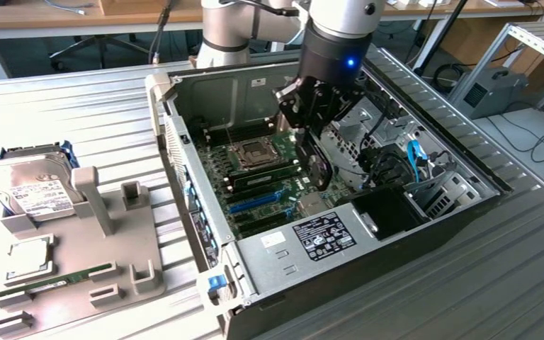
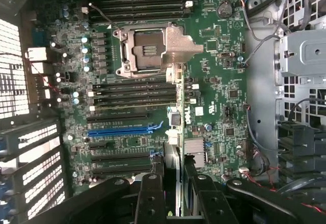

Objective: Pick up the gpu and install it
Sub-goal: 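Pick up the gpu and move the gpu toward the slot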

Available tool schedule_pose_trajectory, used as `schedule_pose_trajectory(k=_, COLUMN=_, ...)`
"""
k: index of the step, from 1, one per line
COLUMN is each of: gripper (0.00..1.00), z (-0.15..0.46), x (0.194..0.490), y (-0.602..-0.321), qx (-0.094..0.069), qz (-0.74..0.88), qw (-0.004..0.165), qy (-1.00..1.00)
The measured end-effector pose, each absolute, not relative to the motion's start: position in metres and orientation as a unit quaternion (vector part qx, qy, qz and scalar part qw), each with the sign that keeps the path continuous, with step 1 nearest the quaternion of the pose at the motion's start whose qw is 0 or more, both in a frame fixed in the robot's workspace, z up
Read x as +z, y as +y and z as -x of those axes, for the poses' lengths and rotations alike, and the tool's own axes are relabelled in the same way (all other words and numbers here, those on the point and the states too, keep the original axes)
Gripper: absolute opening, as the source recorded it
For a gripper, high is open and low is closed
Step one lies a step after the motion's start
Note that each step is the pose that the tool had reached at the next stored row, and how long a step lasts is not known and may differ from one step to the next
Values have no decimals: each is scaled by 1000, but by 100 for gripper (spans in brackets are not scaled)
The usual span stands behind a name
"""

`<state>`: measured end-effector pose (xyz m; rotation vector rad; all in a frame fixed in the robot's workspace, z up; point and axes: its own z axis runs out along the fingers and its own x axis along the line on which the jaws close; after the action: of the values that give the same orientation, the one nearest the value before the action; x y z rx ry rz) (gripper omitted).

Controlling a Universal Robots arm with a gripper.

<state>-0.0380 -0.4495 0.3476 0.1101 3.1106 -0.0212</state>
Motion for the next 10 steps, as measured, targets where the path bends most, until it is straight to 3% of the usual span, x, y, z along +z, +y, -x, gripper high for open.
schedule_pose_trajectory(k=10, gripper=26, z=35, x=347, y=-449, qx=-7, qz=-35, qw=14, qy=999)
